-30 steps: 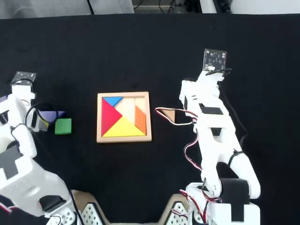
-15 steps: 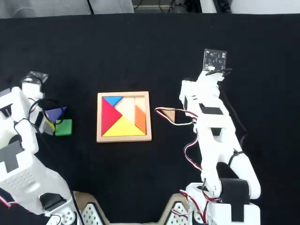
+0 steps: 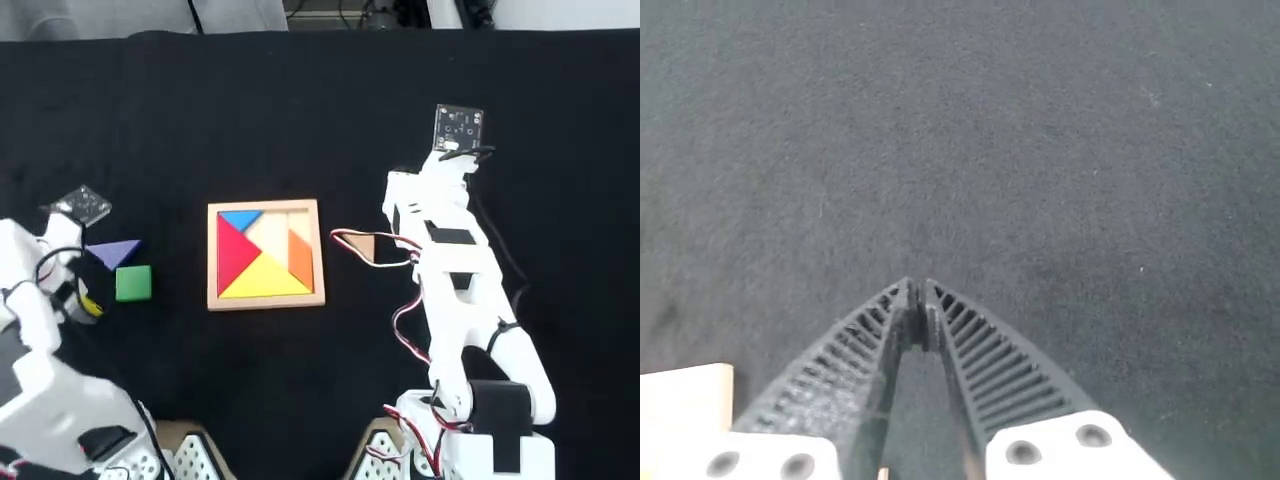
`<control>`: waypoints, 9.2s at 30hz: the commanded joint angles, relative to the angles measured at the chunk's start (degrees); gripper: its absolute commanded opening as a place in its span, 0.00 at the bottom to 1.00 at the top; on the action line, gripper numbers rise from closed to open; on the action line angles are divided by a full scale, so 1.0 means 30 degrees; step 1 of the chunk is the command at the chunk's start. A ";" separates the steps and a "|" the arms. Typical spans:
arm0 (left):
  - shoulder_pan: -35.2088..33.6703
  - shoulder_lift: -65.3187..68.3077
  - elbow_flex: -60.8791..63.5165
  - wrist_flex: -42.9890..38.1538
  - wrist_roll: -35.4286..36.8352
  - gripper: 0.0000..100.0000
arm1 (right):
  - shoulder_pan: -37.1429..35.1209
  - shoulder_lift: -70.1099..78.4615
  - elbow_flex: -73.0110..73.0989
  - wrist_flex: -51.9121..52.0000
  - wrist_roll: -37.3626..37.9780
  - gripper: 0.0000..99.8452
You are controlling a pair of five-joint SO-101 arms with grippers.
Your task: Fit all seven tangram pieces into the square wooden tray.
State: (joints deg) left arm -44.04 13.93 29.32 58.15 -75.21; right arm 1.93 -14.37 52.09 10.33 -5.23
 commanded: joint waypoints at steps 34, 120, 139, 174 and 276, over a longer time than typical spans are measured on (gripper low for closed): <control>0.2799 -0.9260 0.3912 -0.6447 0.8733 0.24 | -0.0410 -0.0894 -0.0190 -0.0293 0.0234 0.01; 0.3443 0.8029 -1.6220 0.5275 -0.0469 0.33 | -0.0527 -0.0864 -0.0132 -0.0352 0.0234 0.01; 0.2916 0.8293 -1.5927 0.5333 0.2637 0.23 | -0.0527 -0.0864 -0.0161 -0.0322 0.0234 0.01; 0.7634 0.0029 -1.6366 1.1194 1.4711 0.23 | -0.0469 -0.0894 -0.0190 -0.0322 0.0234 0.01; 0.4264 0.5070 -1.0505 0.2110 0.8586 0.19 | -0.0908 -0.0894 -0.0132 -0.0352 0.1026 0.01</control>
State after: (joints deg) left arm -32.26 29.05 -0.48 64.84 -50.33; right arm 0.09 -14.37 52.09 10.33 -2.77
